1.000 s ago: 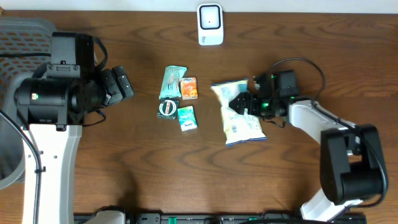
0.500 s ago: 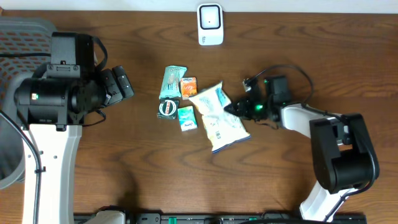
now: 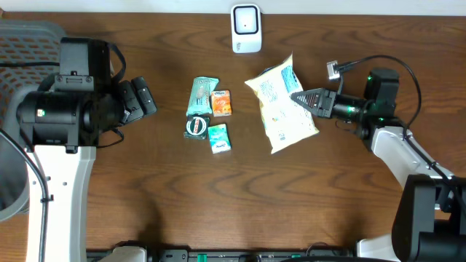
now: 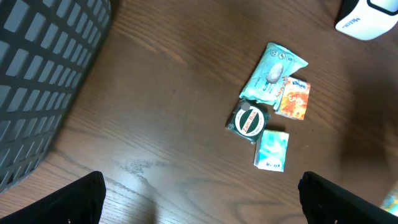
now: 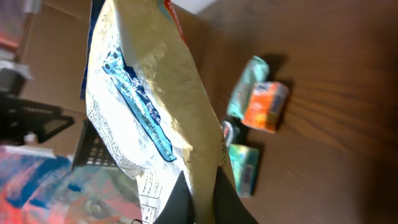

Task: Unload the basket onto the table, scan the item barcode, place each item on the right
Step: 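Carry the white snack bag up to the scanner with right gripper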

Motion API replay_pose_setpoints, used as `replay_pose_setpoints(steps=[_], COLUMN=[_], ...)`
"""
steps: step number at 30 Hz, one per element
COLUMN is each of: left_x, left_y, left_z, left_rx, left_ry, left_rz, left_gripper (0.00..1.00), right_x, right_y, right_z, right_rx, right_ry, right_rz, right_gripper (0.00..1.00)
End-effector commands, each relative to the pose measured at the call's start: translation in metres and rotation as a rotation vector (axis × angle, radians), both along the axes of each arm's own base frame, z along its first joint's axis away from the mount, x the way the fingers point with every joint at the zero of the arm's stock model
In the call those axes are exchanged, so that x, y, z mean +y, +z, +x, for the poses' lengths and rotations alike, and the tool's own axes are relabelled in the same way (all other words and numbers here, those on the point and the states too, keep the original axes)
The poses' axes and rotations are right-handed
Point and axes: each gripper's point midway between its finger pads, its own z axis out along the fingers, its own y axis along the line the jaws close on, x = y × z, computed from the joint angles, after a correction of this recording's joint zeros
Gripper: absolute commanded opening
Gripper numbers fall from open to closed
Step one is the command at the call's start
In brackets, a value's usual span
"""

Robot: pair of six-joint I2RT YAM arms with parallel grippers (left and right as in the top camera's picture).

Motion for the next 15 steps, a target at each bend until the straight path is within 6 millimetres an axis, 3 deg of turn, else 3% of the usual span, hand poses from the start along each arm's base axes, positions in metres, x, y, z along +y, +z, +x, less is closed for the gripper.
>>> replay_pose_setpoints(steps=[1, 8, 12, 15], left_x=[0.003, 0.003, 0.003, 0.003], left_y=[0.002, 0.002, 0.002, 0.002], left_z=[-0.001, -0.001, -0.001, -0.001], left_rx=[-0.005, -0.005, -0.005, -0.005], left_ry=[0.02, 0.02, 0.02, 0.02], left_rz=[0.006, 0.006, 0.006, 0.006], left_gripper=[0.98, 0.98, 0.98, 0.98], right_x=[0.0, -0.002, 0.004, 0.019], right_y=[0.026, 0.064, 0.066, 0.066], right_z=[-0.003, 0.039, 0.061, 0.067], right_rx=[0.015, -0.018, -0.002, 0.026], right_ry=[0.015, -0.204, -0.371, -0.444], right_rz=[0.069, 0.147, 0.165, 0.183], right_gripper=[0.01, 0.01, 0.01, 0.01])
